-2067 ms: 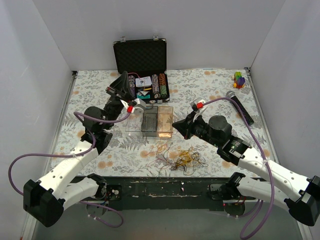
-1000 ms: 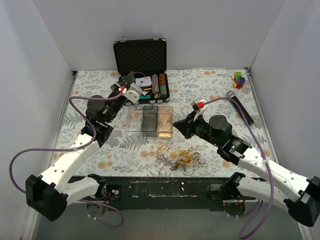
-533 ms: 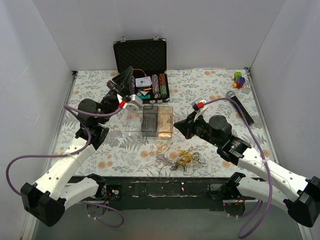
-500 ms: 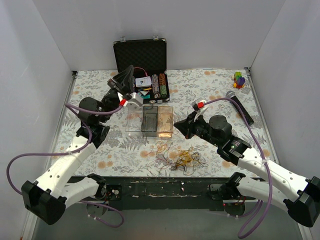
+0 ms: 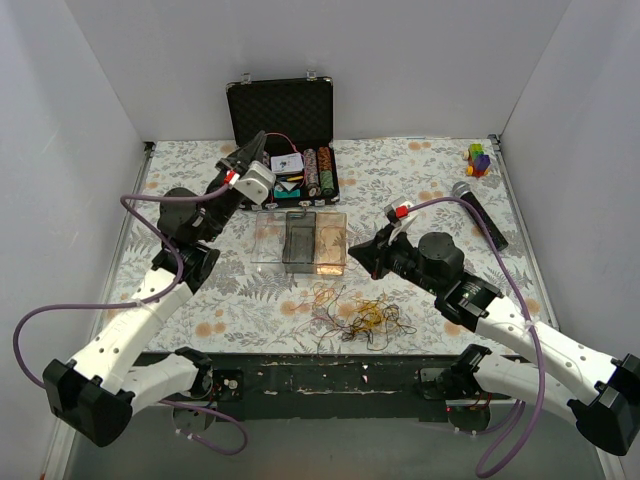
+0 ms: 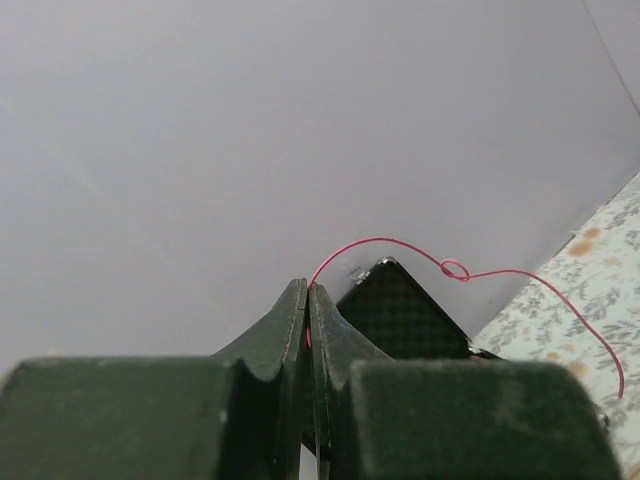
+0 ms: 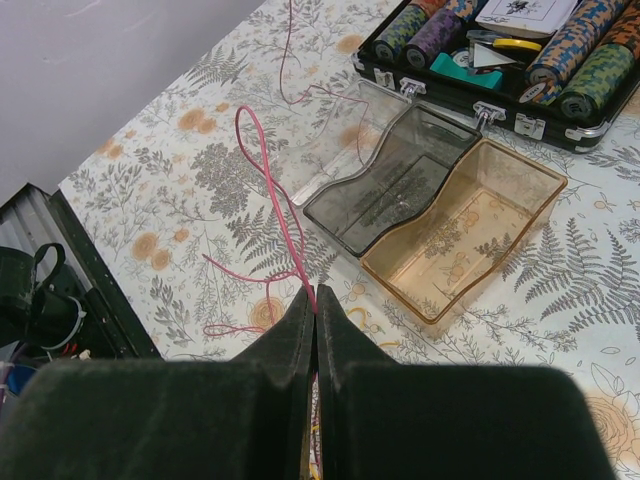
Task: Untangle the cables
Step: Place the cable in the bin.
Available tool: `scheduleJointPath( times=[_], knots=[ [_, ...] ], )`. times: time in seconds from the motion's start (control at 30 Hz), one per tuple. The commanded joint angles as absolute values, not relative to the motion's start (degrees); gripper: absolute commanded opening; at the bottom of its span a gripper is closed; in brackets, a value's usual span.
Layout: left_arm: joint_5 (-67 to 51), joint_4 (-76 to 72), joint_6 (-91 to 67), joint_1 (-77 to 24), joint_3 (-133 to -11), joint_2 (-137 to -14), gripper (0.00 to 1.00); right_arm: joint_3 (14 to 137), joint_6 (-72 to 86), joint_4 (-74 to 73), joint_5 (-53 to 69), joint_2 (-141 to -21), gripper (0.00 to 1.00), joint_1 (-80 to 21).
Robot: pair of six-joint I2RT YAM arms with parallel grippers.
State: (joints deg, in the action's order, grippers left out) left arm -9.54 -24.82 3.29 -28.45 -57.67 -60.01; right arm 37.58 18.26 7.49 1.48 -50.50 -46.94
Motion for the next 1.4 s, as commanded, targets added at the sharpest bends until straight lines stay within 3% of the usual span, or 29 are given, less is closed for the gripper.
scheduleJointPath(
  times=[0.0,0.63,1.03,1.37],
  knots=[
    [-5.89,-21.19,-4.56,-28.21,-55.99,-57.92,0.0,37.09,18.81,10.11,1.05,-49.48,0.01,-46.76],
    [-10.02,-20.66,-10.99,-28.48,-58.09,-60.29,0.0,35.95,19.25,10.81,0.88,-48.69,0.01,-46.67],
    [-12.92,-25.57,1.3,-29.79,-64.07,-64.33,0.0,35.25,19.43,11.16,0.88,-48.43,0.01,-46.58],
    [-10.11,-23.29,-3.95,-31.2,-61.7,-62.93,0.0,34.63,19.69,11.08,0.79,-47.46,0.01,-46.41]
  ],
)
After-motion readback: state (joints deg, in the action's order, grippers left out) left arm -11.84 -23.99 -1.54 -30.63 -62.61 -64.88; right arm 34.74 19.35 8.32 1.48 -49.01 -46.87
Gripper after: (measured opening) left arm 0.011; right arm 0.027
